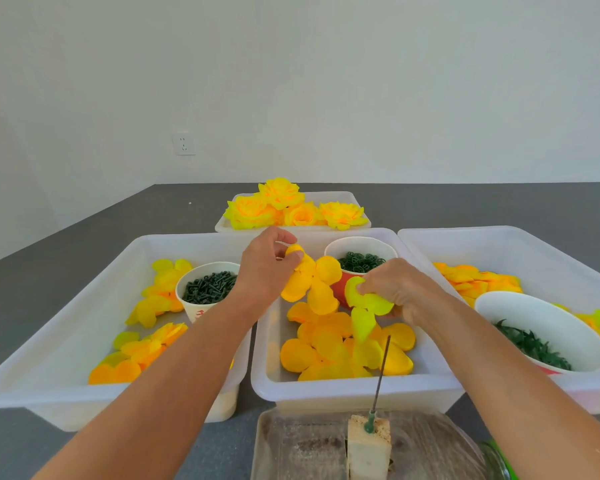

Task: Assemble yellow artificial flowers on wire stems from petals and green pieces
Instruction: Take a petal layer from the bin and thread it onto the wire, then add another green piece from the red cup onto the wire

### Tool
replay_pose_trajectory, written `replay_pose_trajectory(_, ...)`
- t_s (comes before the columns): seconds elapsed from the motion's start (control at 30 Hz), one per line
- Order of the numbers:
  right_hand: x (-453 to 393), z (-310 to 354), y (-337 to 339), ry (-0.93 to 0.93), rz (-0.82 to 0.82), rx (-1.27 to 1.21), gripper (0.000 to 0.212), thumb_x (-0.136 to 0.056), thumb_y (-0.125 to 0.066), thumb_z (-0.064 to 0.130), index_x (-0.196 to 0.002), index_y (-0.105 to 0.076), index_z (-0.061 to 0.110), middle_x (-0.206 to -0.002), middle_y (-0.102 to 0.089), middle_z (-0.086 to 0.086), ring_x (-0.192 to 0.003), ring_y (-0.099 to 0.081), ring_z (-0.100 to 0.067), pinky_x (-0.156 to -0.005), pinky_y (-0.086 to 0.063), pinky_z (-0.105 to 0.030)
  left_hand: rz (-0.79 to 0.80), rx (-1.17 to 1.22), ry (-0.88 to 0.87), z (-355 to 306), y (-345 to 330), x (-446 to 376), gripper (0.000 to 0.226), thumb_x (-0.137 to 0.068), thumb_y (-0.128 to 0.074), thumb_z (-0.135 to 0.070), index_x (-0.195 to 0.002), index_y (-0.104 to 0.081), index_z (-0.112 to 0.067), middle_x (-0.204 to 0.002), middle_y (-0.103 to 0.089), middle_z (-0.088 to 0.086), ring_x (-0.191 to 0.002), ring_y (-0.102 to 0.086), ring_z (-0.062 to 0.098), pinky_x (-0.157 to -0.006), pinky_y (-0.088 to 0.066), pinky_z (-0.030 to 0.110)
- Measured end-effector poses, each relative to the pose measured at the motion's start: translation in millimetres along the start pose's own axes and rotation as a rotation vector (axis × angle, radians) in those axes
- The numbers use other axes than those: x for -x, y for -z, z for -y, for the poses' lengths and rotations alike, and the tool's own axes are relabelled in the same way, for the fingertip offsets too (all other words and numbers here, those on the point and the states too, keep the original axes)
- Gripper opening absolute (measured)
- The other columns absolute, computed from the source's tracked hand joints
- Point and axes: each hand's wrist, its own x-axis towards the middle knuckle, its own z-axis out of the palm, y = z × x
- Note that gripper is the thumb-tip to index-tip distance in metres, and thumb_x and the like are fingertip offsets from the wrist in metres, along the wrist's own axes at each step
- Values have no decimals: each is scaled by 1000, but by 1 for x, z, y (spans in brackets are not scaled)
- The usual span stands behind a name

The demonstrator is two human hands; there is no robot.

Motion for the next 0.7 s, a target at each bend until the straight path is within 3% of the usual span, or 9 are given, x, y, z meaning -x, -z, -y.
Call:
replay_pose_trajectory(0.1,0,-4,2,14,88,75,47,-78,-74,13,-120,-54,5,-115,-58,-16,-105,-57,-32,-85,-54,-43,48,-154,-36,1,-2,-1,8,-88,-61,-14,-96,-60,-15,-89,-61,0,-84,-55,14,-71,-39,23)
replay_pose_trajectory(0.2,-1,-9,5,167,16,569,49,-74,-75,30,-111,-61,1,-94,-60,-8,-87,-57,-22,-69,-49,-28,126,-268,-94,-1,-7,1,10,-88,-60,-14,-94,-68,-10,-87,-61,-2,-83,-55,10,-67,-33,13)
replay_pose_trajectory(0.27,1,-8,1,258,-53,704,48,-73,-74,36,-104,-62,1,-87,-56,-8,-81,-54,-21,-62,-41,-25,153,-322,-110,1,-4,3,12,-87,-62,-13,-93,-71,-10,-90,-66,1,-83,-57,12,-67,-35,14)
replay_pose_trajectory(0.37,3,-10,-1,350,-125,636,35,-79,-68,30,-102,-64,4,-101,-62,-13,-93,-59,-28,-72,-45,-29,131,-335,-125,0,-3,4,14,-87,-62,-12,-96,-72,-10,-102,-69,1,-88,-58,10,-75,-36,15)
replay_pose_trajectory(0.47,4,-10,-2,415,-175,562,21,-88,-54,20,-98,-66,5,-101,-64,-14,-93,-60,-28,-78,-50,-32,73,-316,-136,-7,-4,5,15,-86,-61,-9,-96,-73,-9,-105,-69,2,-90,-58,11,-79,-36,15)
replay_pose_trajectory(0.57,5,-8,1,418,-208,463,24,-90,-53,18,-103,-67,5,-100,-66,-11,-93,-59,-26,-70,-47,-28,101,-341,-179,-20,-4,6,16,-87,-60,-8,-96,-73,-8,-102,-71,5,-90,-60,14,-80,-38,16)
replay_pose_trajectory(0.7,5,-3,14,487,-268,423,25,-90,-54,22,-107,-70,11,-108,-68,-7,-98,-62,-23,-85,-48,-29,171,-348,-293,-52,-12,1,13,-86,-62,-6,-92,-74,-6,-93,-71,7,-88,-62,18,-77,-41,20)
